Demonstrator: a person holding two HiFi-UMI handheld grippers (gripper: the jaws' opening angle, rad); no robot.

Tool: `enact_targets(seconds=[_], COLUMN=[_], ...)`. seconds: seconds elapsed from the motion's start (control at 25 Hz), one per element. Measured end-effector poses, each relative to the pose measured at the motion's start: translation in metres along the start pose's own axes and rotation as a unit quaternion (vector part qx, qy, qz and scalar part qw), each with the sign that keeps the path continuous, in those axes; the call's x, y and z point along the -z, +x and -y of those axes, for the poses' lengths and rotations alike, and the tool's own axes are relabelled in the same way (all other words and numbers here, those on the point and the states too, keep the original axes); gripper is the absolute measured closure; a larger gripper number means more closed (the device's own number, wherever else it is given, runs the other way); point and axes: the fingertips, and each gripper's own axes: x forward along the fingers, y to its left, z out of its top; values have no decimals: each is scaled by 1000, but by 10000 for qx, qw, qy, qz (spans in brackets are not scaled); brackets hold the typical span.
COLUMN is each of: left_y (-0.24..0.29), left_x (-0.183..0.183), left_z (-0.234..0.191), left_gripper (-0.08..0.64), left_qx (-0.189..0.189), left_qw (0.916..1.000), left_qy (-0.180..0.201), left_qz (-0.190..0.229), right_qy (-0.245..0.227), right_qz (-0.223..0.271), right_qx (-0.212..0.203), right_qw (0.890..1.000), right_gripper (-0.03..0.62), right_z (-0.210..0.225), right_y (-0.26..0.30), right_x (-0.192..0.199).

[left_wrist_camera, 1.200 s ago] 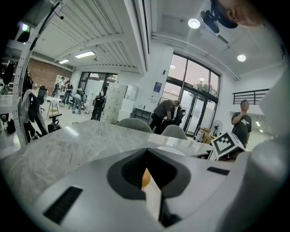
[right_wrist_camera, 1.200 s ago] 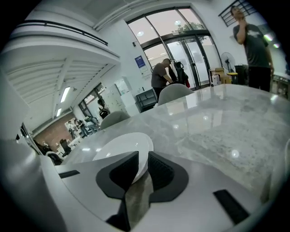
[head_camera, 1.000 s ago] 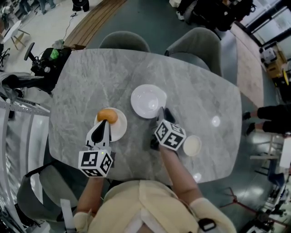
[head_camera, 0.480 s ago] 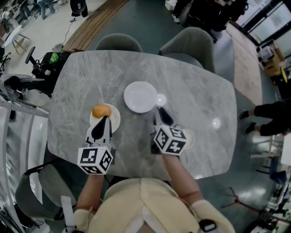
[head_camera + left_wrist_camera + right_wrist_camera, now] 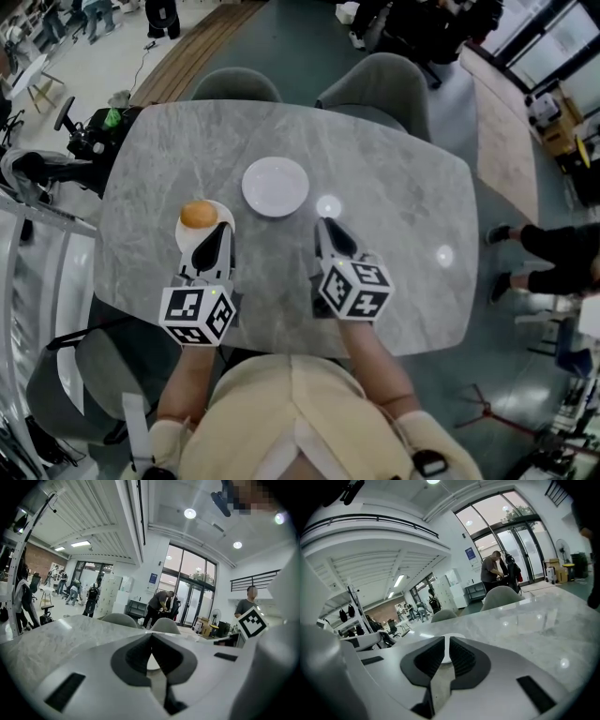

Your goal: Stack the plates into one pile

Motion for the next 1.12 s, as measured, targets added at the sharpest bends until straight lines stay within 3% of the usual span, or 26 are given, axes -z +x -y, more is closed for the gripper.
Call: enact_targets(seconds=[0.72,1.12], left_y=[-8,-14], left_x=[8,21], left_z=[31,26], left_gripper=[557,557], left_qx=[111,22], left_qw=[9999,9996], left_qy=[112,121], left_qz=[-61,-253], right_qy=[-237,-186], right_qz=[108,-80], right_qx=[-355,-216], right_qw=[9990,9996], right_gripper=[589,589], right_z=[5,21], right_y=[-55,-61], right_x=[3,19])
